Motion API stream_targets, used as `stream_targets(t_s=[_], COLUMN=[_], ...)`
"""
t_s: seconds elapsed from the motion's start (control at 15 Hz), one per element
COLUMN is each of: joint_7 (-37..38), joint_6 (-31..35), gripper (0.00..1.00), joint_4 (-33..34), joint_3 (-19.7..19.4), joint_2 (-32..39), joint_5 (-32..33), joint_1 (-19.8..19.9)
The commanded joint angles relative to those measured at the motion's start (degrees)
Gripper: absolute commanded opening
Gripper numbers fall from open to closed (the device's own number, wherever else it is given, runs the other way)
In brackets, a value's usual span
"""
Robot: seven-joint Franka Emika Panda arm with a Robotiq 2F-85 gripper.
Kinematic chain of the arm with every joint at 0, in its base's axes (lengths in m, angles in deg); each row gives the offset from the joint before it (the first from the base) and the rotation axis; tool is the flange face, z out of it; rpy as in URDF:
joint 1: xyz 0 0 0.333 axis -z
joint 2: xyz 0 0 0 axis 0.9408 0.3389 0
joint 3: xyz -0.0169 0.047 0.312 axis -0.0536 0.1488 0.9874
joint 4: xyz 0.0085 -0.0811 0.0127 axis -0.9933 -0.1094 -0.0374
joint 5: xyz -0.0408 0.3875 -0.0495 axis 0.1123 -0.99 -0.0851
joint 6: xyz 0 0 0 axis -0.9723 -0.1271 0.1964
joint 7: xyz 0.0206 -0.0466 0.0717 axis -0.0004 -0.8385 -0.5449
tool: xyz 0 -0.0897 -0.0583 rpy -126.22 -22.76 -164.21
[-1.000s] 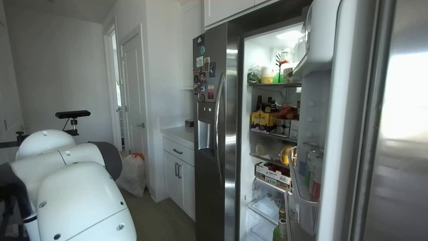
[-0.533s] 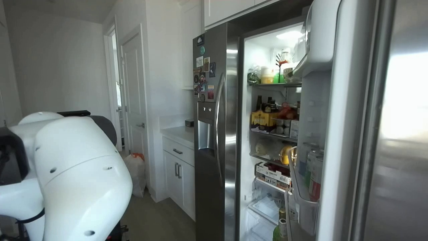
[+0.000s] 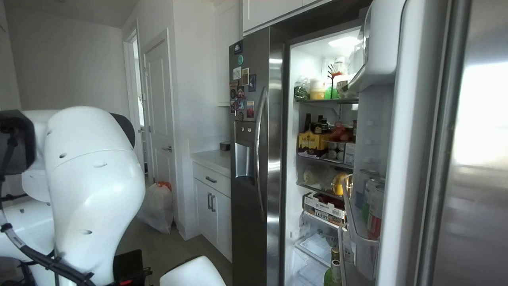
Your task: Move a soda can from the refrigerator door to the stool
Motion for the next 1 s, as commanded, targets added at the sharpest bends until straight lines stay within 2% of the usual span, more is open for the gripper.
stream_targets(t_s=[0.0, 0.33, 0.4, 0.53, 0.67, 0.93], joint_7=[-14.0, -34.1, -39.1, -47.5, -56.3, -71.5], joint_6=[1.3, 0.4, -1.9, -4.5, -7.6, -16.3], gripper=[1.00, 1.00, 1.00, 1.00, 1.00, 1.00], joint_4=[-13.5, -29.0, -31.9, -35.8, -37.9, -36.2], joint_3=[-2.8, -3.2, 3.2, 10.8, 20.6, 39.7], joint_2=[-6.7, -10.6, -11.8, -12.7, -12.9, -11.7], joint_5=[-12.0, -30.5, -34.4, -43.4, -54.2, -75.5], joint_1=[-2.5, -5.3, -0.2, 4.5, 11.1, 23.2])
